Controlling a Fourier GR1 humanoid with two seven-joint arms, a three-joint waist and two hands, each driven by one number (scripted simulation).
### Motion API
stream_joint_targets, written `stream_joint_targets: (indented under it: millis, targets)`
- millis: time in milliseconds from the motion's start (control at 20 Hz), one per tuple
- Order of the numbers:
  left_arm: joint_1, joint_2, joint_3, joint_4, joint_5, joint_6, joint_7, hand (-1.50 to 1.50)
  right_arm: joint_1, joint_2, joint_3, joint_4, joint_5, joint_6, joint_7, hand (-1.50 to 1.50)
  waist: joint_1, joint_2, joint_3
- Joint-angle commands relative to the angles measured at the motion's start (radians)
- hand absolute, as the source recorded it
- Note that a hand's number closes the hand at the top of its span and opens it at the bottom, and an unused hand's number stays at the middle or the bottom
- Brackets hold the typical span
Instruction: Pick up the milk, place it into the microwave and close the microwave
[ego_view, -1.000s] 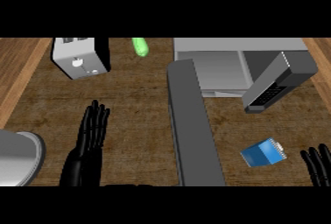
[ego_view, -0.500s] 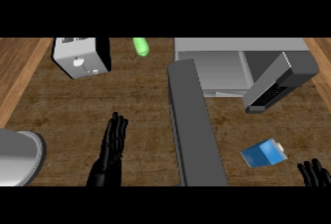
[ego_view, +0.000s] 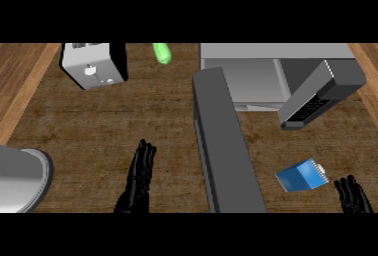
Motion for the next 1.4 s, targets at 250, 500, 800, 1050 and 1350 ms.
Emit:
stream_joint_targets:
  millis: [250,500,800,1050,1350]
  targets:
    - [0.033,0.036,0.012,-0.004,0.052,-0.021,-0.031,-1.50,-0.191,0.000,-0.049,0.273,0.074,-0.065,-0.068,-1.50,0.003,0.000,0.000]
    - [0.110,0.102,0.039,-0.048,0.119,-0.074,-0.105,-1.50,-0.350,-0.038,-0.131,0.492,0.074,-0.110,-0.150,-1.50,0.007,0.001,0.000]
    - [0.150,0.180,0.119,-0.105,0.211,-0.150,-0.111,-1.50,-0.446,-0.068,-0.176,0.615,0.089,-0.164,-0.184,-1.50,0.008,0.001,0.000]
    - [0.127,0.177,0.176,-0.060,0.242,-0.167,-0.133,-1.50,-0.526,-0.099,-0.224,0.844,0.080,-0.182,-0.330,1.50,0.007,0.002,0.000]
    - [0.254,0.257,0.175,-0.149,0.279,-0.225,-0.176,-1.50,-0.644,-0.085,-0.249,0.980,0.090,-0.297,-0.373,1.50,0.012,0.001,0.000]
